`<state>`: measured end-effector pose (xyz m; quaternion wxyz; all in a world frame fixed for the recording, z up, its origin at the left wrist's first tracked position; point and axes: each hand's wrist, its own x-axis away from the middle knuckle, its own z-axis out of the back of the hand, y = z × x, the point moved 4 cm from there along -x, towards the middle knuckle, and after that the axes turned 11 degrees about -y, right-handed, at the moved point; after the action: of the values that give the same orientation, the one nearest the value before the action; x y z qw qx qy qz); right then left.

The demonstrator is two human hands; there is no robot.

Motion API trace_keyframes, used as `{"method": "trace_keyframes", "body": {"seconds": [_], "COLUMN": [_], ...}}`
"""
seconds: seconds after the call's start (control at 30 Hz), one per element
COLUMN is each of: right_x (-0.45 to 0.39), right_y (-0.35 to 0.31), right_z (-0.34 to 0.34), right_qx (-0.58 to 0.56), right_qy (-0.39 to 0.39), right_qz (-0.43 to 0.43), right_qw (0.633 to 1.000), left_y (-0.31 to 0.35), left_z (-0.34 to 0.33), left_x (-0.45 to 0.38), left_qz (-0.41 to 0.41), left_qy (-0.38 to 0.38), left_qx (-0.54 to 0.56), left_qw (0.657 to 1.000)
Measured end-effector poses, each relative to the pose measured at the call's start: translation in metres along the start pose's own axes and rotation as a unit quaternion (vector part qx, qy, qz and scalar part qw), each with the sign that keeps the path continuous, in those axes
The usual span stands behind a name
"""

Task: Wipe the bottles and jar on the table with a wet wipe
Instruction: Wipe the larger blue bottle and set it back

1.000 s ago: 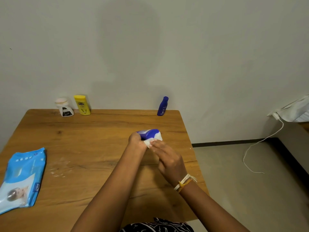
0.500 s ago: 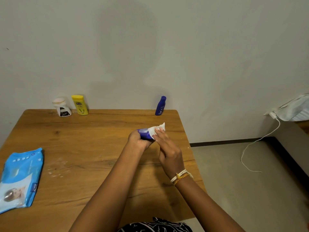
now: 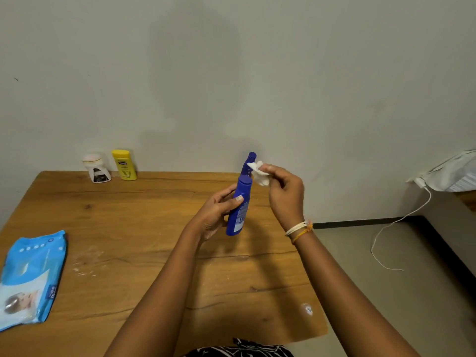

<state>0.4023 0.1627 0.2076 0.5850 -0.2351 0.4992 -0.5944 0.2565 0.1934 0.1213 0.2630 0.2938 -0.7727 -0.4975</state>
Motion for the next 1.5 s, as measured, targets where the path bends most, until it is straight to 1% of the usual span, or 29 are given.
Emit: {"method": "trace_keyframes", "body": {"seconds": [0.07, 0.13, 0.23, 0.3, 0.33, 0.37, 0.4, 0.43, 0.47, 0.5, 0.53, 0.57, 0.63, 0.7, 0.77, 0.87, 0.93, 0.97, 1.03, 1.1, 1.17, 1.23, 1.3, 1.37, 1.43, 1.5], "right_x": [0.001, 0.008, 0.023, 0.035, 0.038, 0.040, 0.040, 0.039, 0.038, 0.035, 0.032, 0.028, 0.022, 0.019, 0.022, 0.032, 0.036, 0.034, 0.028, 0.020, 0.015, 0.009, 0.001, -0.006, -0.015, -0.026], "right_y": [-0.011, -0.016, -0.017, -0.012, -0.007, -0.002, 0.005, 0.011, 0.015, 0.018, 0.018, 0.015, 0.011, 0.013, 0.018, 0.023, 0.029, 0.031, 0.037, 0.046, 0.059, 0.072, 0.083, 0.091, 0.096, 0.101], "right_z": [-0.011, -0.021, -0.029, -0.032, -0.033, -0.033, -0.030, -0.027, -0.023, -0.020, -0.020, -0.022, -0.033, -0.046, -0.052, -0.057, -0.057, -0.055, -0.049, -0.043, -0.040, -0.045, -0.054, -0.063, -0.072, -0.080], "right_qx": [0.066, 0.147, 0.232, 0.233, 0.206, 0.161, 0.109, 0.054, 0.008, -0.021, -0.028, -0.017, 0.035, 0.120, 0.191, 0.249, 0.261, 0.250, 0.190, 0.092, -0.016, -0.101, -0.135, -0.134, -0.146, -0.147], "right_qy": [-0.067, -0.113, -0.127, -0.128, -0.114, -0.084, -0.037, 0.021, 0.078, 0.119, 0.133, 0.119, 0.035, -0.046, -0.069, -0.092, -0.113, -0.119, -0.107, -0.055, -0.001, 0.000, -0.050, -0.134, -0.221, -0.280], "right_qz": [0.044, 0.092, 0.169, 0.182, 0.165, 0.129, 0.078, 0.026, -0.016, -0.038, -0.033, -0.012, 0.038, 0.056, 0.074, 0.126, 0.139, 0.135, 0.089, -0.011, -0.110, -0.180, -0.231, -0.263, -0.273, -0.268], "right_qw": [0.995, 0.978, 0.950, 0.947, 0.958, 0.975, 0.990, 0.998, 0.997, 0.992, 0.990, 0.993, 0.998, 0.990, 0.976, 0.956, 0.948, 0.952, 0.972, 0.994, 0.994, 0.978, 0.962, 0.946, 0.925, 0.910], "left_y": [0.001, 0.000, -0.003, -0.003, -0.002, -0.001, 0.000, 0.002, 0.003, 0.005, 0.005, 0.005, 0.003, 0.003, 0.003, 0.003, -0.001, -0.004, -0.010, -0.015, -0.016, -0.014, -0.012, -0.011, -0.008, -0.005], "left_z": [-0.001, 0.002, 0.009, 0.013, 0.015, 0.017, 0.018, 0.018, 0.017, 0.017, 0.015, 0.013, 0.007, 0.005, 0.006, 0.009, 0.013, 0.015, 0.020, 0.024, 0.028, 0.032, 0.036, 0.040, 0.046, 0.053], "left_x": [-0.002, -0.004, -0.003, -0.003, -0.002, -0.003, -0.004, -0.005, -0.006, -0.007, -0.007, -0.008, -0.011, -0.013, -0.013, -0.010, -0.009, -0.009, -0.009, -0.010, -0.013, -0.017, -0.023, -0.031, -0.039, -0.049], "left_qz": [-0.002, -0.005, -0.028, -0.045, -0.050, -0.054, -0.059, -0.063, -0.065, -0.067, -0.069, -0.075, -0.093, -0.103, -0.104, -0.104, -0.100, -0.092, -0.069, -0.056, -0.058, -0.064, -0.061, -0.052, -0.046, -0.041], "left_qy": [0.010, 0.034, 0.090, 0.139, 0.164, 0.186, 0.205, 0.222, 0.242, 0.263, 0.282, 0.295, 0.311, 0.327, 0.343, 0.351, 0.344, 0.342, 0.342, 0.343, 0.339, 0.319, 0.275, 0.232, 0.201, 0.175], "left_qx": [-0.019, -0.029, -0.052, -0.073, -0.088, -0.102, -0.117, -0.135, -0.158, -0.188, -0.220, -0.248, -0.276, -0.289, -0.299, -0.310, -0.311, -0.302, -0.260, -0.207, -0.156, -0.103, -0.057, -0.004, 0.046, 0.078], "left_qw": [1.000, 0.999, 0.994, 0.987, 0.981, 0.976, 0.970, 0.963, 0.955, 0.944, 0.931, 0.919, 0.905, 0.894, 0.884, 0.878, 0.880, 0.885, 0.900, 0.914, 0.926, 0.940, 0.958, 0.971, 0.977, 0.981]}}
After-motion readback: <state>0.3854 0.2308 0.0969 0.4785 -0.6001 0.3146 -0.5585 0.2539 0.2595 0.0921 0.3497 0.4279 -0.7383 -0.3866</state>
